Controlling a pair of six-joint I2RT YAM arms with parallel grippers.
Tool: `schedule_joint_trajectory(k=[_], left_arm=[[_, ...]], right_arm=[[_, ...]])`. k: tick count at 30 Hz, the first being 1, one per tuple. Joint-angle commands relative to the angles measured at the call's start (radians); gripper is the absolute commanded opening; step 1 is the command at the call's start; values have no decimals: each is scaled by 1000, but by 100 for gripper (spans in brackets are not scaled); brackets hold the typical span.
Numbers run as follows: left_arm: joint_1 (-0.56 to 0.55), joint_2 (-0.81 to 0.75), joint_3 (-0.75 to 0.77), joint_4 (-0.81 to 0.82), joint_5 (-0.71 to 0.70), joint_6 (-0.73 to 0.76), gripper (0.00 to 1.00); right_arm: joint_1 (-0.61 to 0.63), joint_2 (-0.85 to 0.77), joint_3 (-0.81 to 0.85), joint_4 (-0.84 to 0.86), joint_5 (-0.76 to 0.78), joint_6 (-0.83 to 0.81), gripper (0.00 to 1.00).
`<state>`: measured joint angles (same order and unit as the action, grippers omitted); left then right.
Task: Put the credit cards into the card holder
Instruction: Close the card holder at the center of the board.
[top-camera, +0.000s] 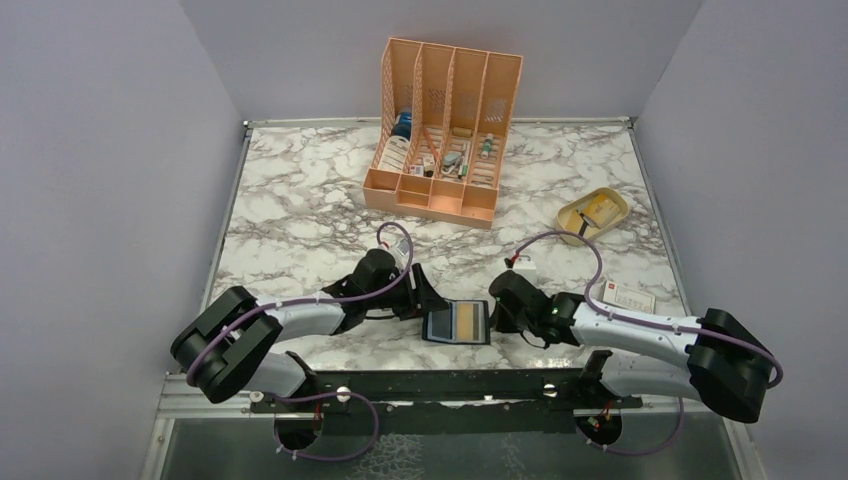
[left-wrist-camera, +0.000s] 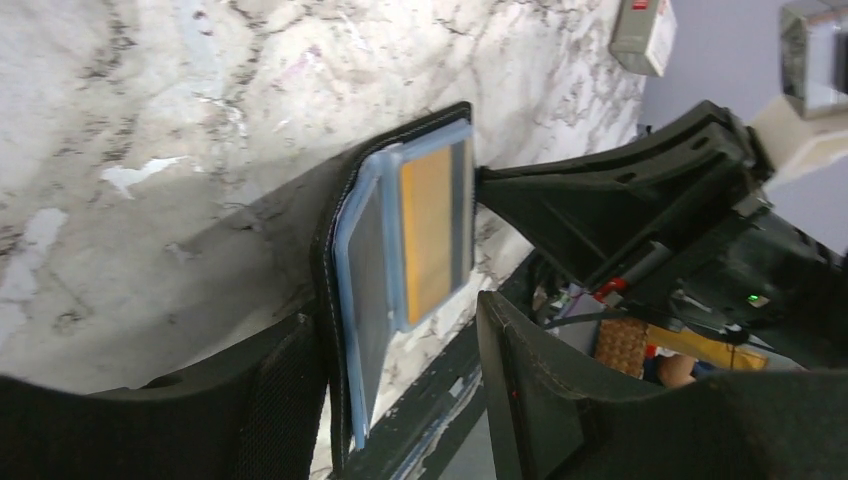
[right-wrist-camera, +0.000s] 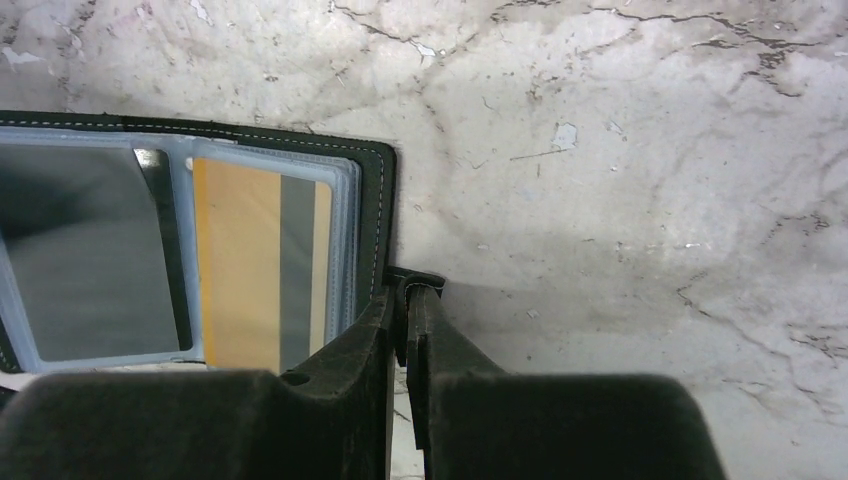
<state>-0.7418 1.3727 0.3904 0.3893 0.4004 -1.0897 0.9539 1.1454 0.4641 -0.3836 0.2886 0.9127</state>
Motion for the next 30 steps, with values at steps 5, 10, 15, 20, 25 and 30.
schedule_joint_trajectory(k=[5,10,15,20,25,30], left_arm=[[-47,-50,41,62,26,-43,54],[-76,-13,61,77,23,-23,53],[-103,35,102,85,25,16,52],[-105,85,112,88,18,52,46],[-105,127,126,86,13,88,43],[-104,160,131,85,7,115,29]], right_arm=[[2,13,-57,196,-85,-11,5],[2,67,-48,288,-124,-28,4],[2,107,-30,284,-122,-35,4],[1,75,-33,265,-114,-32,7],[2,34,-32,231,-111,-34,13],[1,-13,-9,143,-108,-28,23]])
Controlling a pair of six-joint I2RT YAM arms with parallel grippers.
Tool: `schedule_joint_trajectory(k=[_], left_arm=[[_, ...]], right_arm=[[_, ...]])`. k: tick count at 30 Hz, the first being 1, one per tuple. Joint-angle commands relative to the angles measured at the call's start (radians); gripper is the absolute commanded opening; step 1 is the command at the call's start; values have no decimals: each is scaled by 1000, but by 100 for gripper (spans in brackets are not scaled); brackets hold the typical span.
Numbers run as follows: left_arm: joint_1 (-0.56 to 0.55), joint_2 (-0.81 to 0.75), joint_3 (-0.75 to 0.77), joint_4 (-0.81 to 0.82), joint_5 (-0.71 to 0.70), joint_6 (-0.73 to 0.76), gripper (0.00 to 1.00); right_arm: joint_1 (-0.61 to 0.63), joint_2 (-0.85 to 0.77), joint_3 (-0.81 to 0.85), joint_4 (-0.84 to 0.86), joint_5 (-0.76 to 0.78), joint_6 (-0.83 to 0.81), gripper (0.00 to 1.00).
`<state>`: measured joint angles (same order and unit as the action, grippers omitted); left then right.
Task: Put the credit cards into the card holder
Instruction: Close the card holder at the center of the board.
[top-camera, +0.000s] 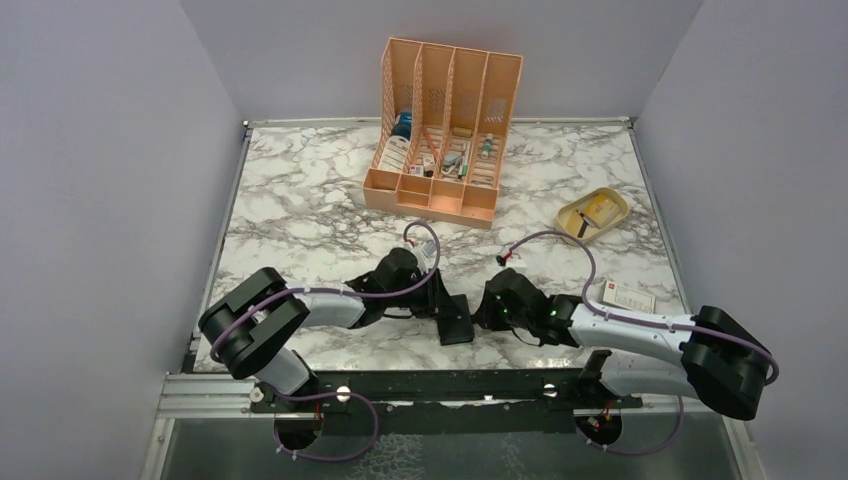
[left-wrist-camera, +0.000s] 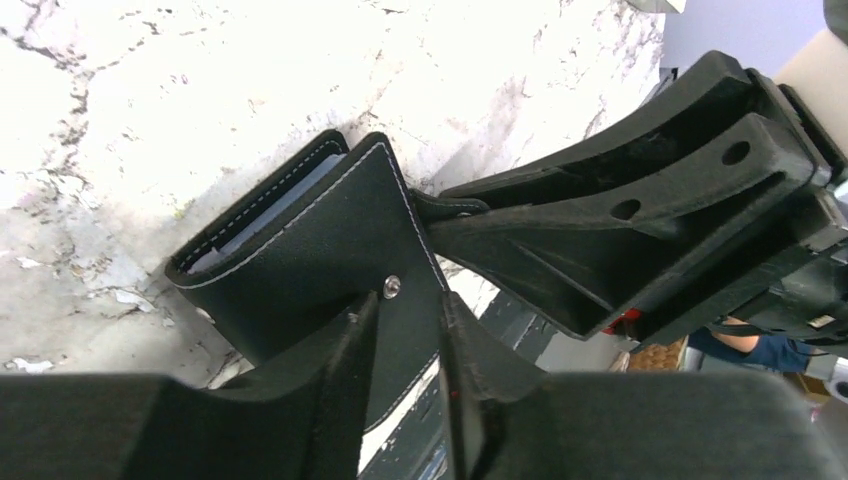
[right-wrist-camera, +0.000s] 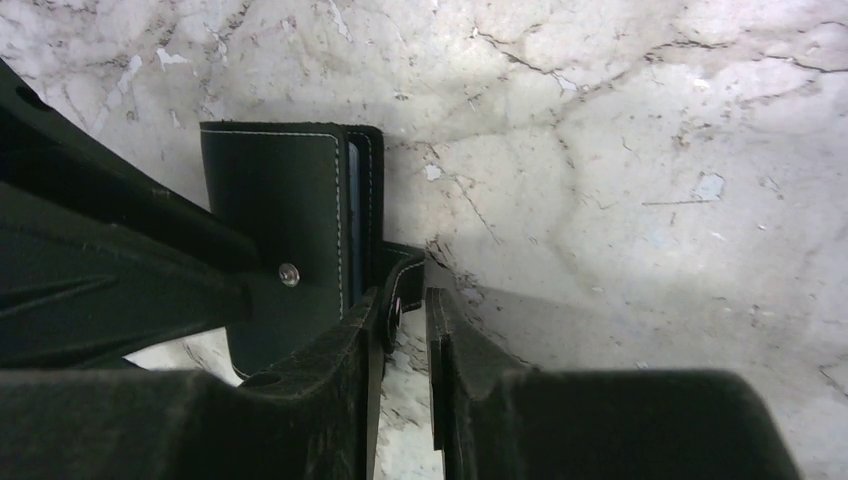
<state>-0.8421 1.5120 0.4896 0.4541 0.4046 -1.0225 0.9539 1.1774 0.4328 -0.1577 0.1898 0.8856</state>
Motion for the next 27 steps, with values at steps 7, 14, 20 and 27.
schedule_joint_trajectory(k=[7,14,20,27], left_arm=[[-4,44,60,-89,-15,92,25],[-4,20,130,-319,-111,200,22],[-4,6,113,-321,-96,191,22],[-1,-85,59,-182,-26,72,29]], right_arm=[[1,-171,26,-113,-13,-7,30],[2,-205,40,-92,-51,-8,44],[0,-196,15,-14,-97,10,46],[0,-229,18,19,-137,21,47]])
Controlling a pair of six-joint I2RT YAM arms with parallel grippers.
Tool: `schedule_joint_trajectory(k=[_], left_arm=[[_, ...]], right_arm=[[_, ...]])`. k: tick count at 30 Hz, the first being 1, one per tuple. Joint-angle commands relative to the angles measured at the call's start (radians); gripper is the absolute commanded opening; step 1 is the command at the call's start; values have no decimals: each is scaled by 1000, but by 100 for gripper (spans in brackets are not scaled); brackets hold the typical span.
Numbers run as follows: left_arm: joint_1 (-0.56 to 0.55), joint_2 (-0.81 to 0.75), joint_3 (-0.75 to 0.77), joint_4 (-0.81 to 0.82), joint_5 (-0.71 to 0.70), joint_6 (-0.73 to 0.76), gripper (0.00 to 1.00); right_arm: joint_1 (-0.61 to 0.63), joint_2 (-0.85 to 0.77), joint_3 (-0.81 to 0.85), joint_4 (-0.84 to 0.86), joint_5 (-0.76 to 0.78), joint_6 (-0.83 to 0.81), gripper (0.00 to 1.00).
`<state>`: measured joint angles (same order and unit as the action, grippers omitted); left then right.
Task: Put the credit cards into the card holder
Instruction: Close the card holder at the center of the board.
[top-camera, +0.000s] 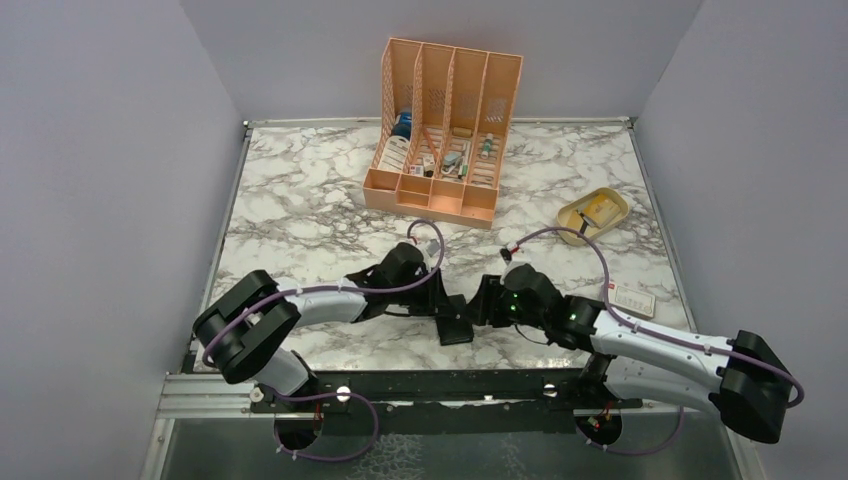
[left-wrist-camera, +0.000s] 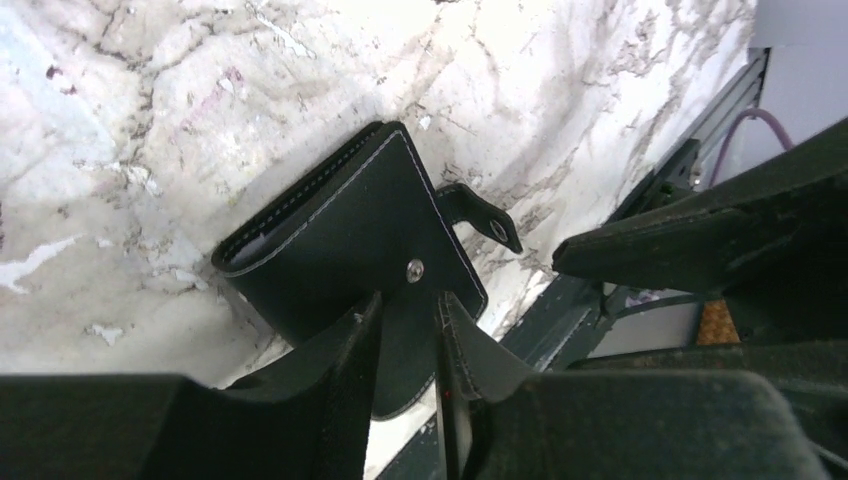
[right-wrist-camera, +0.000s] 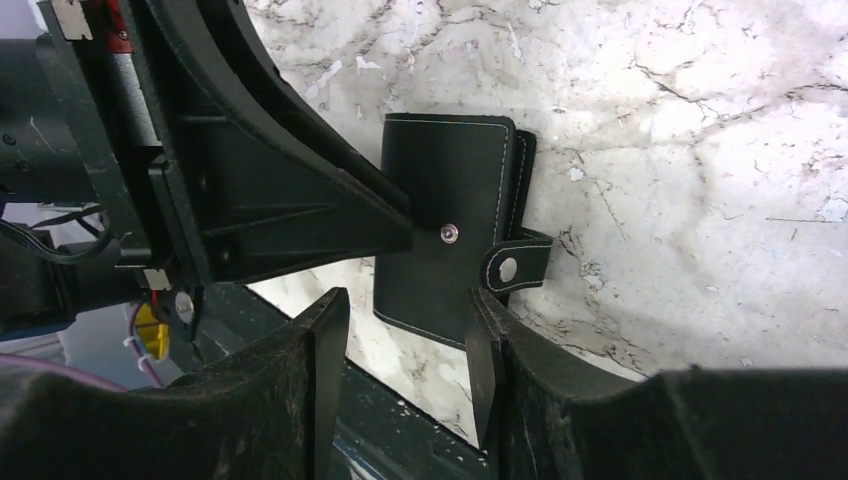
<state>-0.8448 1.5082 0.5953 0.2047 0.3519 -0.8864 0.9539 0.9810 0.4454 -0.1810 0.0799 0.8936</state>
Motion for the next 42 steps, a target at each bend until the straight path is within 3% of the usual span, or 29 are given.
schedule_joint_trajectory(k=[1,5,8,14,17,30,42], left_arm=[[2,-91,-50,71,15,-65,29],[31,-93,-28,2,-7,-19,28],[46,-68,3,-21,-6,21,22],[52,-2,68,0,52,48,16],[52,42,40,94,117,17,16],[51,64,-18,103,97,24,16],[50,56,-40,127,88,19,17]], right_arm=[[1,-43,-10,48,-9,12,47],[-1,-69,-72,65,46,-5,45],[0,-73,-81,52,63,-11,45],[-1,-54,-88,112,-23,30,54],[0,-58,-90,119,-4,28,57],[0,42,-39,117,48,10,64],[0,187,21,223,-80,-139,61]])
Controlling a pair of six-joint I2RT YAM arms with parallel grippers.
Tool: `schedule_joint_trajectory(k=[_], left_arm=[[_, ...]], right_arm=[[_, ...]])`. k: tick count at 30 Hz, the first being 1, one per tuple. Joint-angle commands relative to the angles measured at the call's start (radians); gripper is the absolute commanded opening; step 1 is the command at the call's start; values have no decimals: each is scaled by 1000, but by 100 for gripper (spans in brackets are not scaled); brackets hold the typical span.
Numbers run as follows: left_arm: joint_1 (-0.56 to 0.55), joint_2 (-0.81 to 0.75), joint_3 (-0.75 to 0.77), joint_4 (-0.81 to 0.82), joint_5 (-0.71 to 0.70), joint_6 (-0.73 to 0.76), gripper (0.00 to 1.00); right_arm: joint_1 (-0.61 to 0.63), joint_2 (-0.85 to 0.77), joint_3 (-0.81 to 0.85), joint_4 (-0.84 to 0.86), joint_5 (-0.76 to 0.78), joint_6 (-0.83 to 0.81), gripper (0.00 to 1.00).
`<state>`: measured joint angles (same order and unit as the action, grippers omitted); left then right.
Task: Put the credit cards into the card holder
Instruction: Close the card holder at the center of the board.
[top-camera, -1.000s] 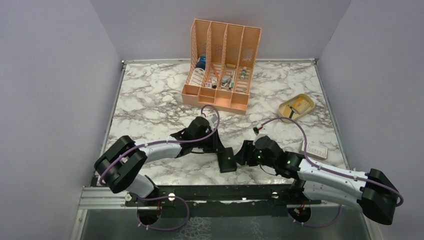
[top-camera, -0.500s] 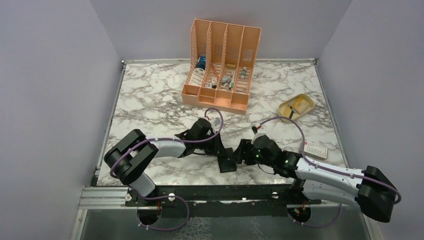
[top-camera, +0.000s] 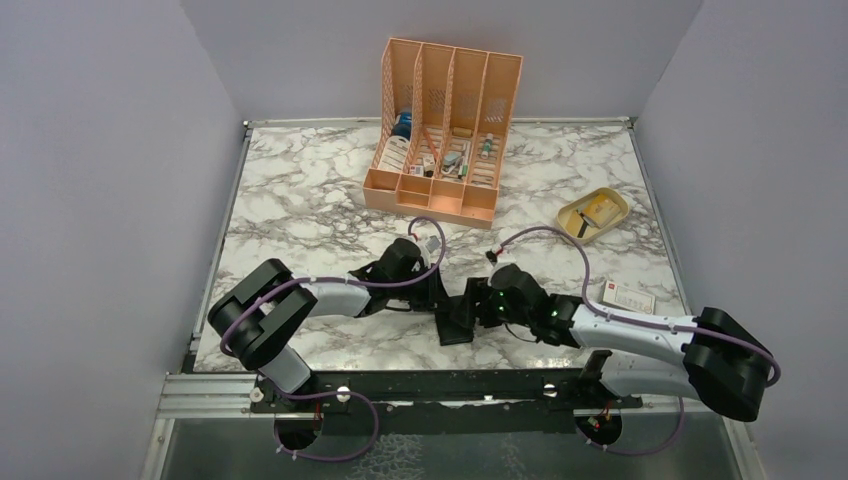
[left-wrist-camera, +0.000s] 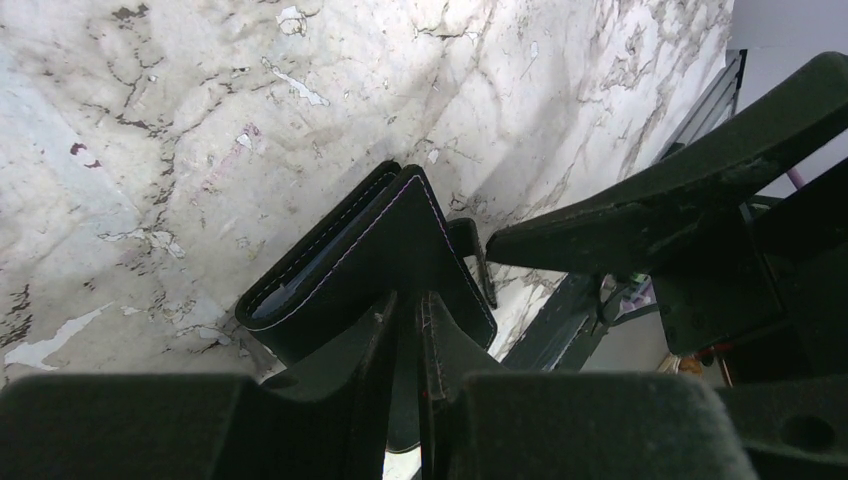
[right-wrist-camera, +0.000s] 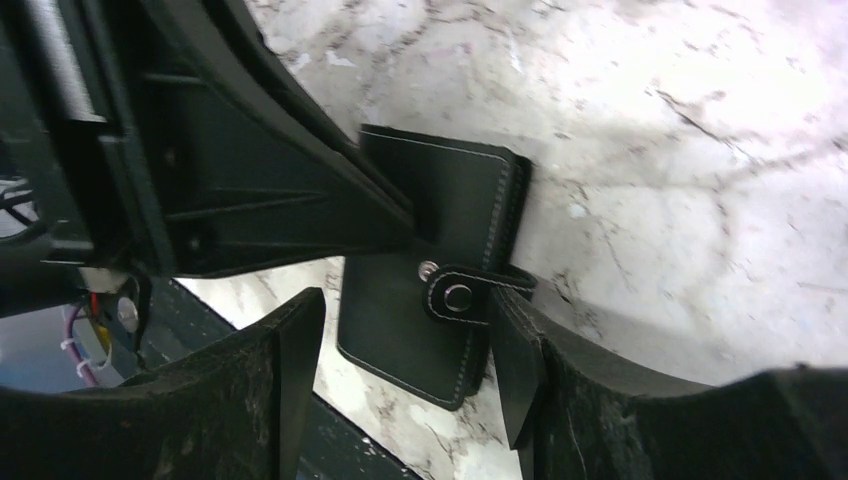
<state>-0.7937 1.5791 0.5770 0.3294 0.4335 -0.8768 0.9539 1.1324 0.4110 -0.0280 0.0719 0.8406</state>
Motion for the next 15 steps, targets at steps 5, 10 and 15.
schedule_joint_trajectory(k=[5,10,15], left_arm=[[-2,-16,-21,3,7,7,17],[-1,-38,-30,3,-12,-1,17],[-1,-53,-32,2,-15,-3,18]], right_arm=[[0,83,60,113,-162,-73,55],[0,99,86,74,-206,-70,52],[0,77,129,-46,-123,-92,52]])
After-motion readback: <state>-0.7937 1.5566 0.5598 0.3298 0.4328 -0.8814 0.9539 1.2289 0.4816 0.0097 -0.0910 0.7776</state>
